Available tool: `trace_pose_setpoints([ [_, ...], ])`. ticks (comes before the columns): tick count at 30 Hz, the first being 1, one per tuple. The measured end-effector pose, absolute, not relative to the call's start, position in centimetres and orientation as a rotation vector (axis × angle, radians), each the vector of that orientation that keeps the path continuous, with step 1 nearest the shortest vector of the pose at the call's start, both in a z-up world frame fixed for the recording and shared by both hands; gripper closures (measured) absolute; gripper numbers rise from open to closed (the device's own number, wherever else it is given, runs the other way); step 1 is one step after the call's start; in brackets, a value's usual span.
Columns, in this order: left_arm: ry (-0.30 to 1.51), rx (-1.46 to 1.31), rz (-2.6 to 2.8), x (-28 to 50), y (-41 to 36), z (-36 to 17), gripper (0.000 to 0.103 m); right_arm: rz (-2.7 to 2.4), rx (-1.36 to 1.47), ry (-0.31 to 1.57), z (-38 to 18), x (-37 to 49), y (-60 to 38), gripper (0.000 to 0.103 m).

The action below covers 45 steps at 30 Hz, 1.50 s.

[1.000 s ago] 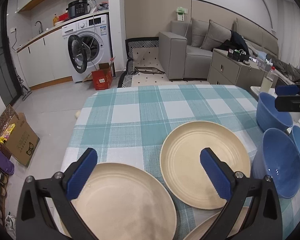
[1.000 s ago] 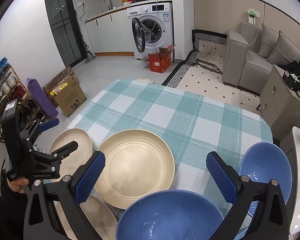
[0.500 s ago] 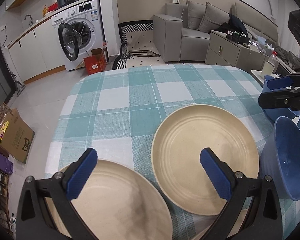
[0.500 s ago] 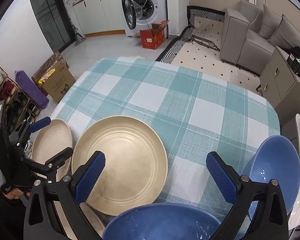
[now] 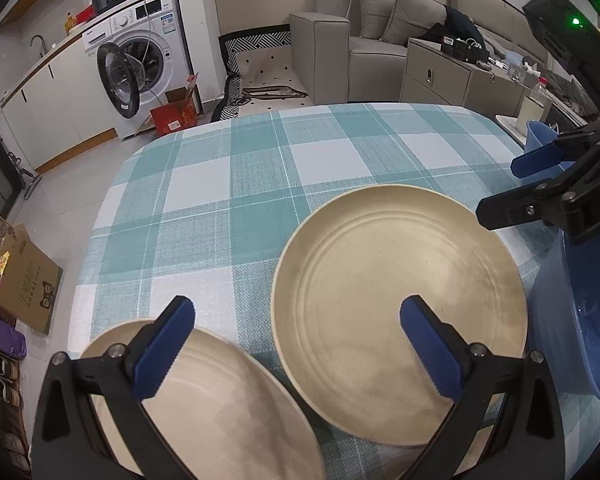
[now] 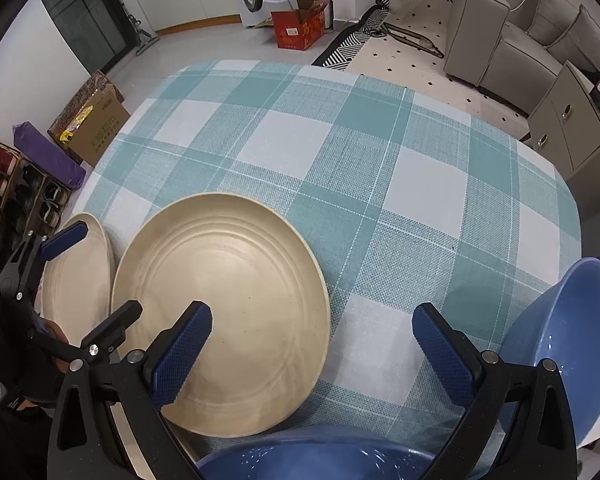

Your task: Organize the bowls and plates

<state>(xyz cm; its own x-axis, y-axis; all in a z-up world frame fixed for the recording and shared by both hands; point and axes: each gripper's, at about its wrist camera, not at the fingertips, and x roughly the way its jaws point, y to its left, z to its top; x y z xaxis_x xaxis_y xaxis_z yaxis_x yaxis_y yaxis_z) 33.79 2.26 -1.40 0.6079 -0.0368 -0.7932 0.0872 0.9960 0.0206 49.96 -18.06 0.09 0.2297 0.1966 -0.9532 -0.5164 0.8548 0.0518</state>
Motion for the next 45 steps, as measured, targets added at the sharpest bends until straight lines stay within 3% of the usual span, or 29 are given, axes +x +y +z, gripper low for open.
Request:
trace_pose_setpoints([
  [8,0.936,0.07,-0.088,34.6,1.7,-2.2,0.001,0.499,-0.358,1.276,-1.4,50.4,-17.2,0.001],
  [11,0.952,0.075,-0.097,34.8,1.5,-2.5,0.007,0.49,-0.379,1.287,-1.9,50.5,-16.9,0.003],
  [13,0.961,0.08,-0.104,34.9,1.3,-2.7,0.008,0.488,-0.387,1.299,-2.2,50.6,-16.7,0.006],
  [16,0.977,0.088,-0.118,34.7,1.0,-2.9,0.01,0.487,-0.396,1.322,-2.7,50.8,-16.6,0.017],
  [21,1.001,0.104,-0.129,34.6,0.6,-3.3,0.017,0.497,-0.408,1.35,-3.5,50.8,-16.4,0.023],
  [28,1.016,0.111,-0.139,34.3,0.4,-3.5,0.018,0.506,-0.416,1.385,-4.4,50.8,-16.2,0.026],
  [30,1.017,0.109,-0.143,34.2,0.4,-3.4,0.026,0.505,-0.415,1.389,-4.6,50.9,-16.2,0.026],
  [40,1.044,0.11,-0.14,33.6,0.5,-3.6,0.032,0.525,-0.41,1.423,-5.7,50.6,-15.9,0.042],
  [45,1.045,0.108,-0.129,33.5,0.6,-3.5,0.039,0.529,-0.399,1.422,-6.1,50.7,-15.6,0.049],
])
